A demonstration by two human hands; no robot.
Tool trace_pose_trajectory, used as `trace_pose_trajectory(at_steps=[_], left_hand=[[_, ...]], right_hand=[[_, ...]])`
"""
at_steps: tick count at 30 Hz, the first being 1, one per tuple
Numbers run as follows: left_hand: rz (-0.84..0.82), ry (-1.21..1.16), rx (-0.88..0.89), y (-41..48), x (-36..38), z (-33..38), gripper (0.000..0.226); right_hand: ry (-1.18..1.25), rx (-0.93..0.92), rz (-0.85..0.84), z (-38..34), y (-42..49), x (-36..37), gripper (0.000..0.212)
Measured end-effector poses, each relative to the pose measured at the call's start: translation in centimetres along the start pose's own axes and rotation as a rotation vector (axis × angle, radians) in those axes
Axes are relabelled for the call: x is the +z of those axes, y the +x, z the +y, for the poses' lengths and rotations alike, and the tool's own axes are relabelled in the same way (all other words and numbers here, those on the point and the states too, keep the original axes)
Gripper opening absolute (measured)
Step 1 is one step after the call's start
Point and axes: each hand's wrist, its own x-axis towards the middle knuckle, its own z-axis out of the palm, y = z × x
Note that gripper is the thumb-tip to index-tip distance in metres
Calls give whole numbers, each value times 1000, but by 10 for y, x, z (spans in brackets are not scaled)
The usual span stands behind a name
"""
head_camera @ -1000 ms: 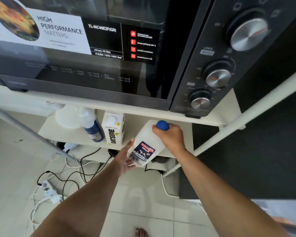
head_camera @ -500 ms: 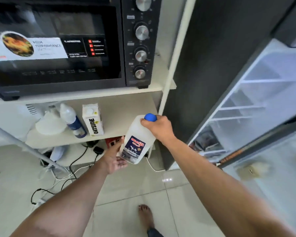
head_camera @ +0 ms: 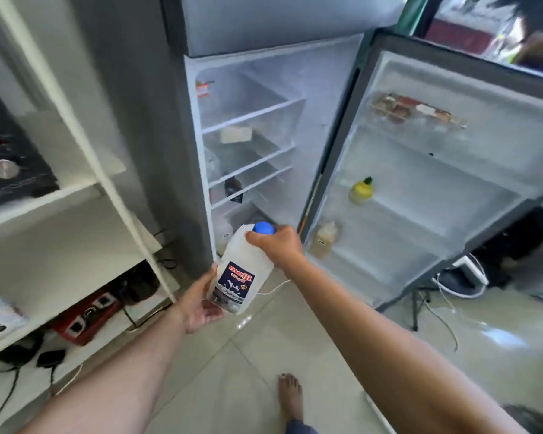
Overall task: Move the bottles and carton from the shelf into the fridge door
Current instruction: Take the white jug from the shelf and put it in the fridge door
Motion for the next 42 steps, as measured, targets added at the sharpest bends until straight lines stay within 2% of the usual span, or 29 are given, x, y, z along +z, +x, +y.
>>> trace_pose_trajectory(at_steps=[4, 7, 11, 14, 17, 19, 22, 28, 32, 36, 40, 42], left_hand=[[-74, 8, -39, 45, 87, 3, 68], [-139, 6, -99, 86, 154, 1, 57], [-181, 11, -129, 132, 235, 0, 55], [-189, -45, -132, 166, 293, -9, 47], [-191, -102, -151, 199, 337, -16, 35], [-181, -159, -176, 230, 360, -20, 27], [-183, -234, -175, 255, 372, -17, 26], [-197, -389, -181, 310, 384, -23, 37], [-222, -453, -176, 339, 389, -24, 41], [-149, -407, -186, 355, 394, -22, 32], [-97, -413, -205, 373, 396, -28, 37], [-91, -383, -209, 381, 396, -29, 32]], right_hand=[[68, 86, 165, 43, 29, -71, 35], [76, 129, 254, 76, 56, -120, 31], [94, 136, 395, 114, 82, -169, 25], [113, 162, 503, 146, 106, -198, 28], [77, 196, 534, 177, 138, -219, 27], [54, 203, 541, 204, 166, -229, 41], [53, 122, 573, 222, 176, -228, 53], [-26, -23, 485, 265, 204, -206, 67], [-79, -111, 483, 282, 227, -197, 70], [-6, -35, 496, 290, 260, -201, 63], [-30, 93, 460, 295, 293, -206, 30], [8, 69, 435, 290, 311, -205, 29]])
